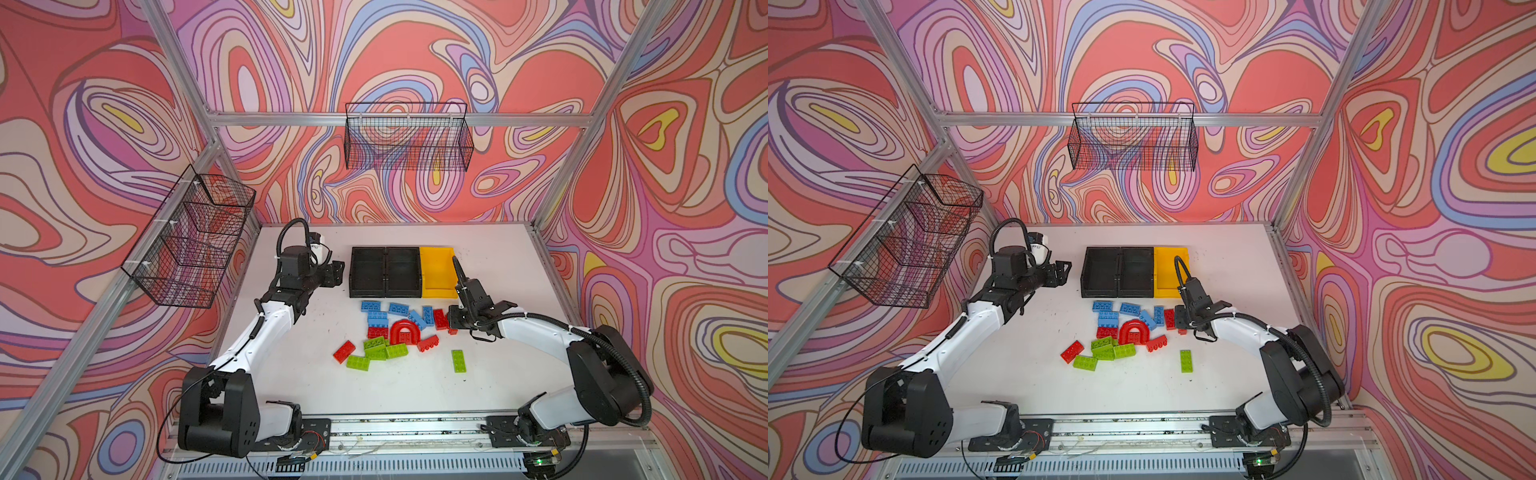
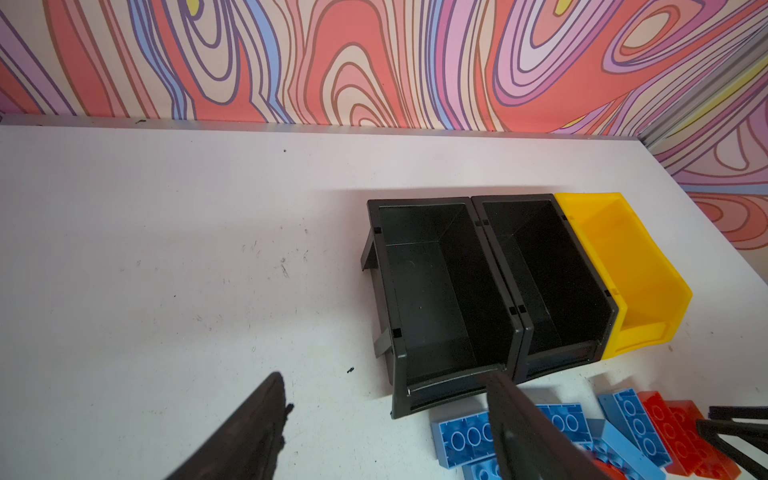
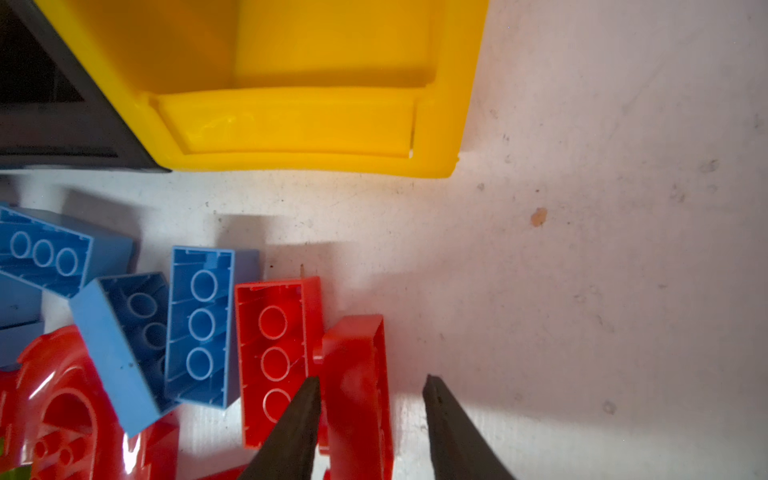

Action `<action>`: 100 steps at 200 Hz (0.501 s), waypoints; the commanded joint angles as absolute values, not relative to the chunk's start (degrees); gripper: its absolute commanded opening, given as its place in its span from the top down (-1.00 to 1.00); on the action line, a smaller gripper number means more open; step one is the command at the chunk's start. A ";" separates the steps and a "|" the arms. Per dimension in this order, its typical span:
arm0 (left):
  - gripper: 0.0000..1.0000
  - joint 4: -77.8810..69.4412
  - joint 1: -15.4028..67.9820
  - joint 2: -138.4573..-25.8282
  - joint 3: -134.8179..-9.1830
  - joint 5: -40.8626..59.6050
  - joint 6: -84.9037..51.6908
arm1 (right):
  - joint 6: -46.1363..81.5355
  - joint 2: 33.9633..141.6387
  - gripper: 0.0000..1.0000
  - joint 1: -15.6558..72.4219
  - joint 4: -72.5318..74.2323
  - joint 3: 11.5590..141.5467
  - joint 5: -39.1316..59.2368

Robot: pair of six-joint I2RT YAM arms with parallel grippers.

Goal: Sort the legos into containers by color
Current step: 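Lower the right gripper and grasp the red 2x4 brick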

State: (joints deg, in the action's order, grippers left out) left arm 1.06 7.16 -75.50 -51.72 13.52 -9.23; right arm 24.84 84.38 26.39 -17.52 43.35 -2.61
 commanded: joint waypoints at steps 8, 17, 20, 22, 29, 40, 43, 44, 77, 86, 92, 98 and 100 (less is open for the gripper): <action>-0.56 1.04 7.38 -75.05 -53.44 14.41 -9.67 | 26.28 81.23 0.09 26.81 -16.73 42.80 -0.68; -0.56 1.04 7.38 -74.96 -53.46 14.50 -9.67 | 26.19 81.12 0.09 26.81 -16.80 42.80 -0.68; -0.56 1.05 7.38 -74.98 -53.44 14.50 -9.67 | 26.15 81.17 0.09 26.81 -16.96 42.81 -0.81; -0.56 1.05 7.43 -74.97 -53.44 14.50 -9.67 | 26.11 81.20 0.09 26.81 -17.07 42.81 -0.91; -0.56 0.97 7.38 -74.97 -53.45 14.56 -9.68 | 25.93 81.57 0.09 26.81 -17.48 42.80 -1.32; -0.56 1.01 7.39 -74.90 -53.44 14.53 -9.67 | 25.71 82.38 0.11 26.81 -18.15 42.65 -1.93; -0.56 1.09 7.43 -74.89 -53.50 14.51 -9.67 | 25.68 82.55 0.11 26.86 -18.19 42.56 -1.99; -0.56 1.03 7.41 -74.88 -53.47 14.50 -9.67 | 25.72 82.54 0.11 26.83 -18.23 42.55 -2.00; -0.56 1.05 7.42 -74.78 -53.44 14.49 -9.67 | 25.89 83.13 0.14 27.07 -17.76 41.75 -2.63; -0.56 1.03 7.40 -74.83 -53.44 14.50 -9.67 | 25.93 83.51 0.15 27.14 -18.00 41.91 -2.75; -0.56 1.07 7.41 -74.94 -53.51 14.52 -9.67 | 25.84 83.79 0.16 27.23 -18.34 42.05 -2.89; -0.56 1.11 7.42 -74.97 -53.53 14.54 -9.69 | 25.77 83.98 0.17 27.41 -18.45 42.16 -2.98; -0.56 1.07 7.44 -74.97 -53.53 14.55 -9.67 | 25.76 84.06 0.17 27.48 -18.39 42.18 -2.99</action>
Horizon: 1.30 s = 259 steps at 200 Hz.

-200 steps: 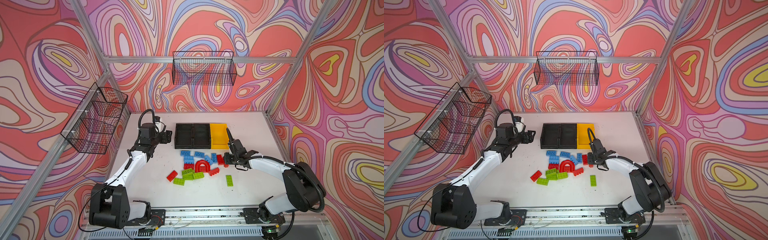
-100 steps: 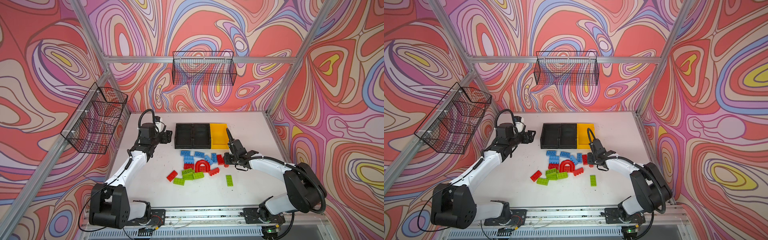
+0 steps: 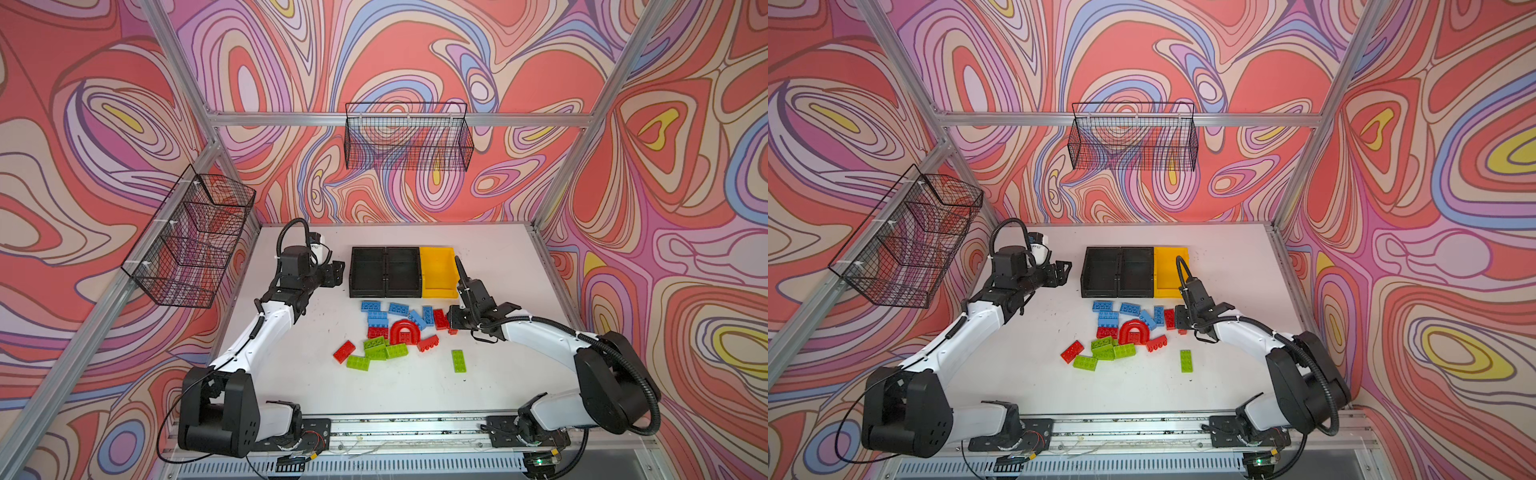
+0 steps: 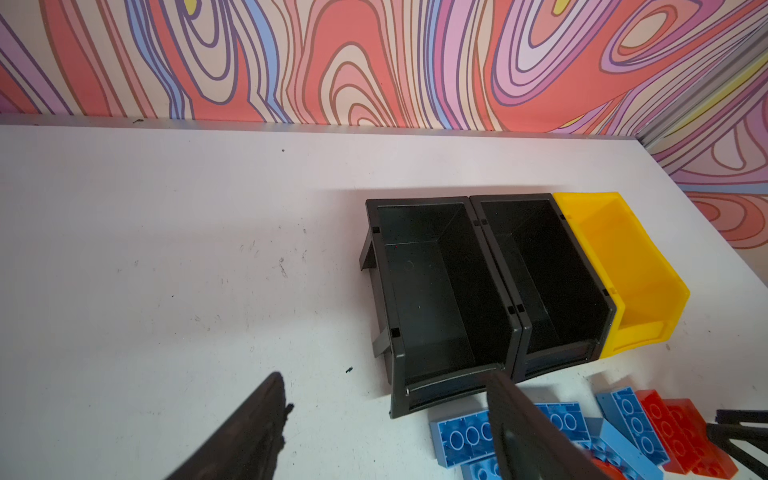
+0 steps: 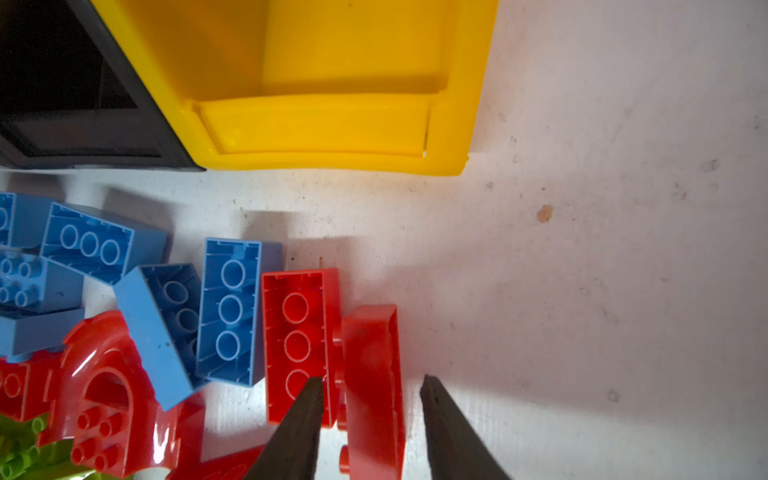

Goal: Sort the legos into containers by color
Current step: 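Lower the right gripper and grasp the red 2x4 brick, then carry the red brick into the yellow bin and release it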

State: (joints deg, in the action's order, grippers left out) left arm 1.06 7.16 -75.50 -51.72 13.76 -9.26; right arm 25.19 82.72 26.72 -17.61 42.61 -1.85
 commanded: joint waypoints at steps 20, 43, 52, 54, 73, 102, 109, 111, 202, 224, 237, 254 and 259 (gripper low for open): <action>-0.56 1.13 7.38 -74.97 -53.53 14.42 -9.58 | 25.83 84.76 0.18 27.95 -18.18 42.01 -3.49; -0.56 1.23 7.39 -74.80 -53.53 14.17 -9.40 | 26.06 86.01 0.21 28.30 -18.34 42.01 -4.23; -0.56 1.23 7.38 -74.79 -53.53 14.15 -9.33 | 26.23 86.41 0.23 28.37 -18.29 42.01 -4.59; -0.56 1.25 7.38 -74.79 -53.46 14.15 -9.32 | 26.27 86.51 0.23 28.38 -18.35 42.01 -4.68; -0.56 1.29 7.38 -74.79 -53.51 14.11 -9.32 | 26.54 87.09 0.27 28.39 -18.47 42.10 -5.59; -0.56 1.25 7.39 -74.88 -53.53 14.16 -9.32 | 26.85 87.63 0.37 28.38 -18.72 42.19 -6.32; -0.56 1.30 7.46 -74.83 -53.53 14.13 -9.32 | 26.81 87.63 0.41 28.31 -18.74 42.34 -6.37; -0.56 1.27 7.45 -74.83 -53.53 14.15 -9.32 | 26.81 87.58 0.42 28.30 -18.75 42.36 -6.40; -0.56 1.23 7.45 -74.54 -53.61 14.55 -9.49 | 23.71 89.06 0.65 28.38 -25.08 60.12 -10.41; -0.56 1.33 7.48 -74.03 -53.44 14.51 -9.67 | 23.82 95.32 0.64 28.31 -23.82 67.96 -10.98; -0.57 1.21 7.55 -73.75 -53.44 14.58 -9.80 | 23.11 99.07 0.63 28.31 -23.56 72.17 -11.86; -0.57 1.12 7.56 -73.39 -53.35 14.80 -10.08 | 22.19 105.48 0.61 27.84 -23.57 78.09 -12.59; -0.57 1.02 7.56 -73.31 -53.35 14.87 -10.18 | 22.19 107.14 0.61 27.54 -23.36 79.53 -12.05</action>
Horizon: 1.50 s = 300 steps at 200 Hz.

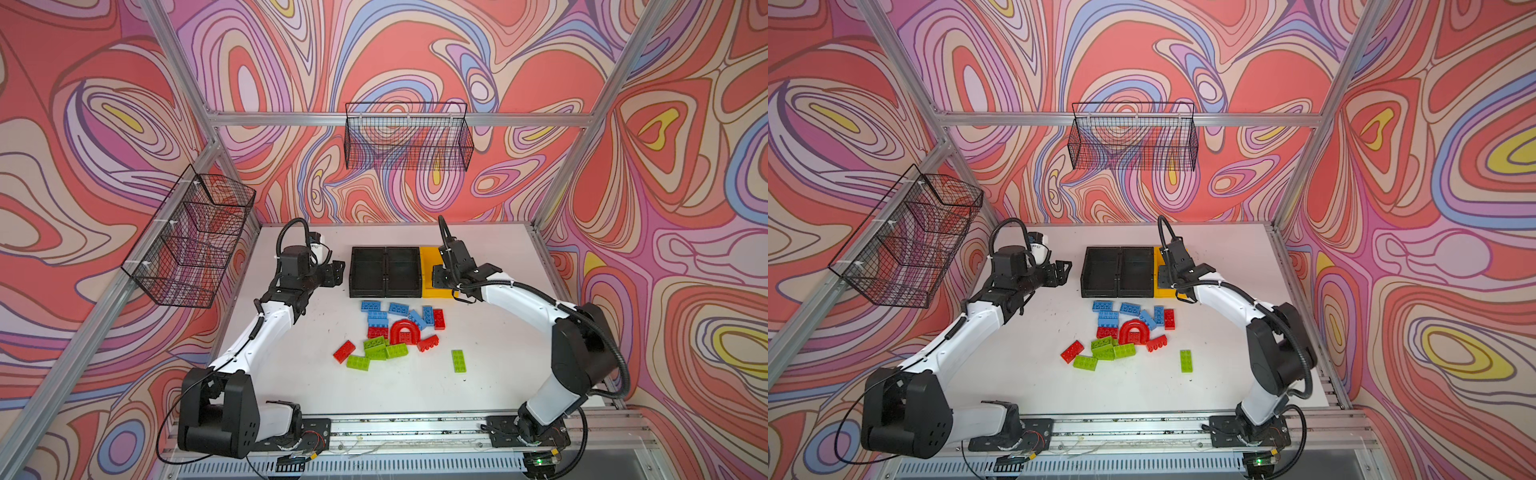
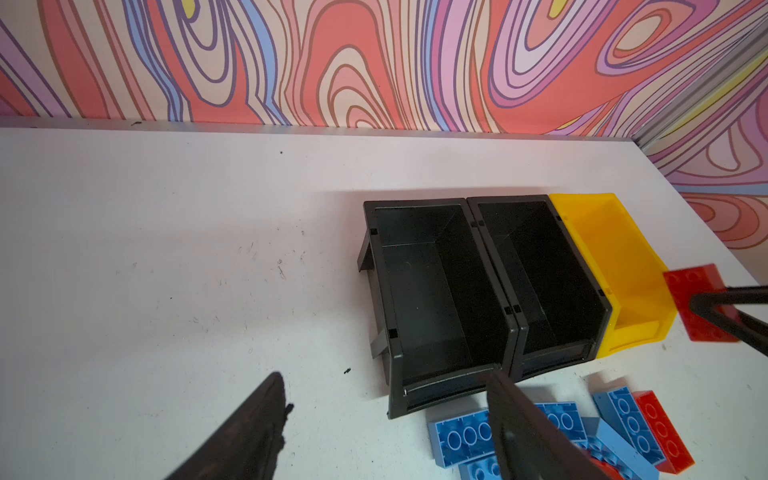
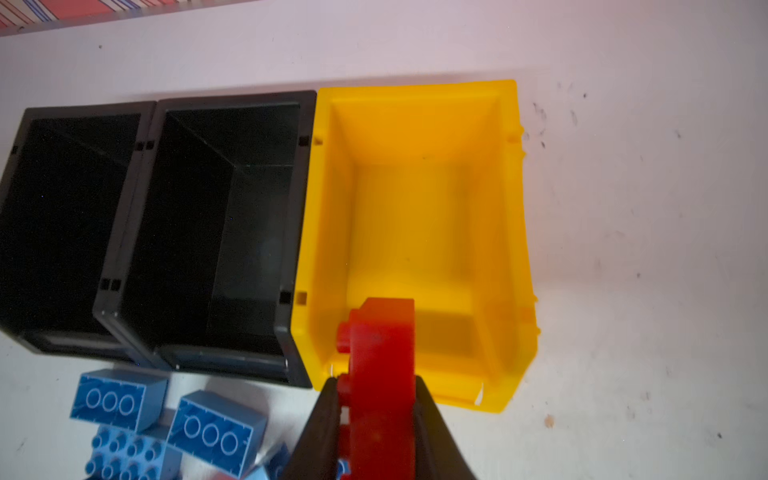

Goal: Sort the legos into containers by color
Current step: 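Carry the red brick into the yellow bin and release it, then return the right gripper to the pile and grasp another red brick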

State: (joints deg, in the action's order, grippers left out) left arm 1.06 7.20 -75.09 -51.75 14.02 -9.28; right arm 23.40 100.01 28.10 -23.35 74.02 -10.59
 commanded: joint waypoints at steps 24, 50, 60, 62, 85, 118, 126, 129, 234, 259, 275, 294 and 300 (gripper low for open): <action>-0.57 0.69 7.65 -72.41 -53.09 14.77 -10.13 | 22.68 113.87 0.61 25.94 -21.97 84.48 -8.01; -0.57 0.21 7.65 -71.11 -52.50 13.55 -9.50 | 22.58 117.14 0.59 25.23 -20.57 86.85 -7.50; -0.57 0.20 7.65 -71.02 -52.47 13.57 -9.40 | 22.65 117.83 0.59 25.01 -20.24 87.33 -7.19; -0.57 0.23 7.65 -71.02 -52.49 13.61 -9.40 | 22.71 117.90 0.58 24.91 -20.22 87.36 -7.14; -0.57 0.44 7.65 -71.62 -52.82 13.85 -9.40 | 23.81 118.37 0.53 24.01 -17.15 85.80 -5.10; -0.57 0.45 7.65 -72.16 -52.92 14.08 -9.58 | 25.38 119.89 0.40 22.79 -13.80 85.70 -2.29; -0.57 0.51 7.65 -72.08 -52.96 14.08 -9.59 | 25.57 120.13 0.38 22.59 -13.33 85.97 -1.56; -0.57 0.56 7.65 -72.07 -52.95 14.10 -9.58 | 25.65 120.14 0.37 22.51 -13.33 86.08 -1.50; -0.57 1.01 7.65 -72.15 -53.17 14.20 -9.41 | 20.83 104.10 0.14 21.05 -21.76 81.15 1.34; -0.57 1.04 7.65 -72.29 -53.09 13.89 -9.16 | 20.43 95.89 0.12 22.89 -24.09 73.05 -0.17; -0.57 1.12 7.65 -72.64 -53.17 13.71 -9.05 | 21.60 91.99 0.06 24.52 -24.82 68.14 0.04; -0.57 1.14 7.65 -73.19 -53.33 13.85 -9.05 | 23.50 89.15 -0.03 25.91 -25.07 62.99 1.58; -0.57 1.16 7.65 -73.34 -53.35 14.01 -9.12 | 23.79 88.59 -0.05 26.42 -25.12 61.53 1.54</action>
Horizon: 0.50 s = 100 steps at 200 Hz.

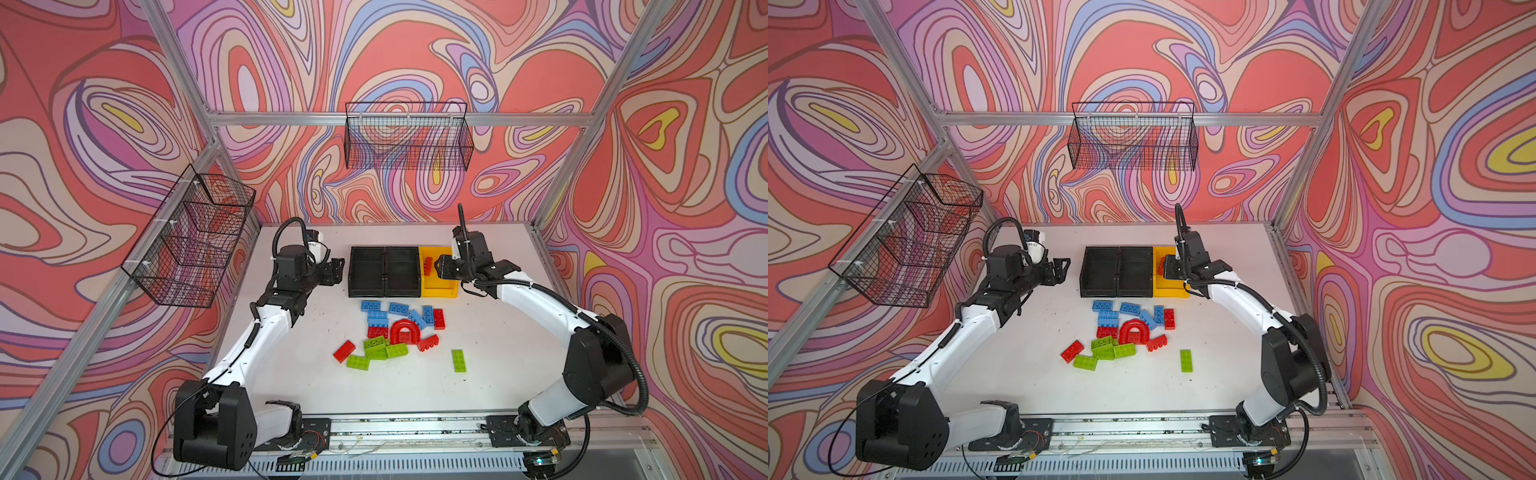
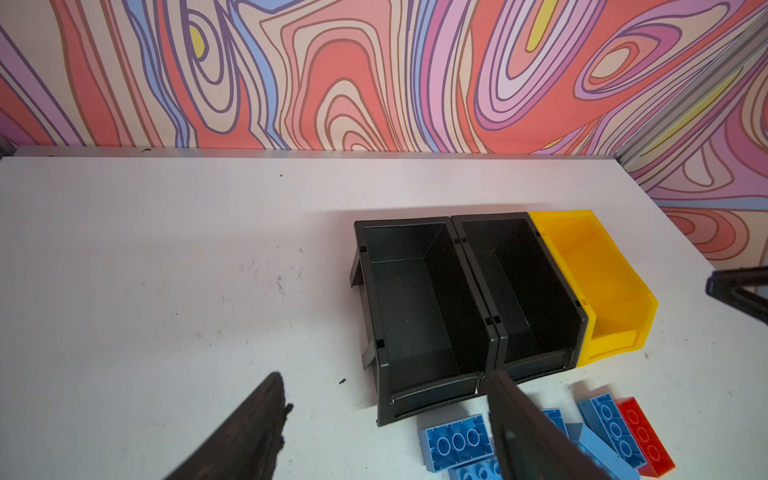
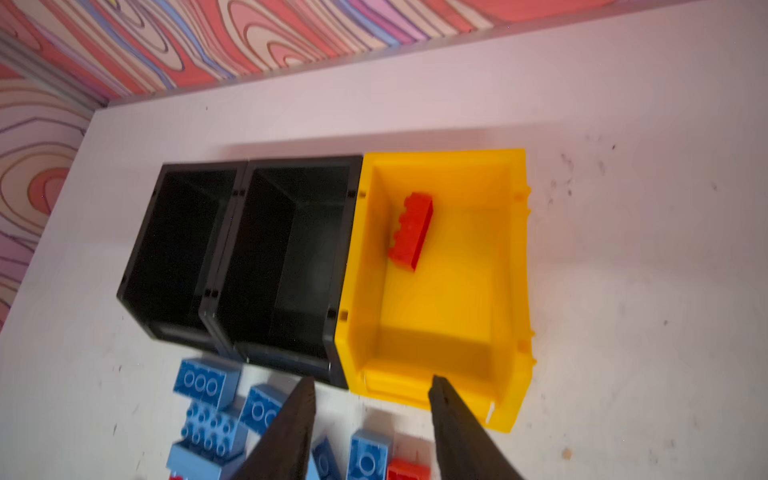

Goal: Sort the legos into containers by color
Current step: 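Return the right gripper to the pile and grasp another red brick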

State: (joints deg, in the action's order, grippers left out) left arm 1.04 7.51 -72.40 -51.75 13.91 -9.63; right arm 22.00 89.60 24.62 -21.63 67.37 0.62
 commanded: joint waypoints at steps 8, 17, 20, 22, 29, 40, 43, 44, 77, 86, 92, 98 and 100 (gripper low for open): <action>-0.57 1.15 7.65 -73.38 -53.35 14.14 -9.16 | 23.90 88.19 -0.08 27.01 -25.31 59.99 1.50; -0.57 1.17 7.65 -73.43 -53.35 14.12 -9.14 | 23.91 88.15 -0.09 27.67 -25.60 58.51 1.50; -0.57 1.16 7.65 -73.47 -53.35 14.05 -9.14 | 23.91 88.18 -0.09 27.95 -25.66 58.07 1.45; -0.57 1.19 7.65 -73.43 -53.35 14.01 -9.14 | 23.97 88.23 -0.09 28.04 -25.71 57.85 1.48; -0.57 1.21 7.65 -73.45 -53.28 13.98 -9.08 | 24.08 88.45 -0.09 28.38 -25.87 57.18 1.56; -0.57 1.28 7.65 -73.48 -53.26 13.72 -8.98 | 24.39 88.63 -0.08 29.16 -25.64 56.33 1.84; -0.57 1.29 7.65 -73.54 -53.26 13.63 -8.97 | 24.38 88.69 -0.09 29.31 -25.61 56.16 1.84; -0.57 1.30 7.65 -73.56 -53.26 13.63 -8.97 | 24.33 88.75 -0.09 29.39 -25.56 56.05 1.80; -0.57 1.32 7.65 -73.56 -53.22 13.45 -8.83 | 22.31 89.85 -0.13 30.97 -27.14 54.69 1.80; -0.57 1.30 7.65 -73.70 -53.25 13.57 -8.79 | 21.91 90.38 -0.14 31.27 -27.57 54.35 1.75; -0.57 1.27 7.65 -73.74 -53.26 13.68 -8.79 | 21.68 90.65 -0.15 31.55 -27.66 54.08 1.80; -0.57 1.32 7.65 -73.74 -53.27 13.69 -8.79 | 21.54 90.85 -0.16 31.81 -27.60 53.76 1.64; -0.57 1.32 7.65 -73.74 -53.26 13.71 -8.79 | 21.54 90.87 -0.16 31.90 -27.60 53.69 1.61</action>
State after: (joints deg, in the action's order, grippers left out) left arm 1.06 7.51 -73.23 -51.75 13.89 -9.39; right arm 22.81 89.23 30.85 -25.85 55.33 1.54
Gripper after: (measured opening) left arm 0.787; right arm 0.574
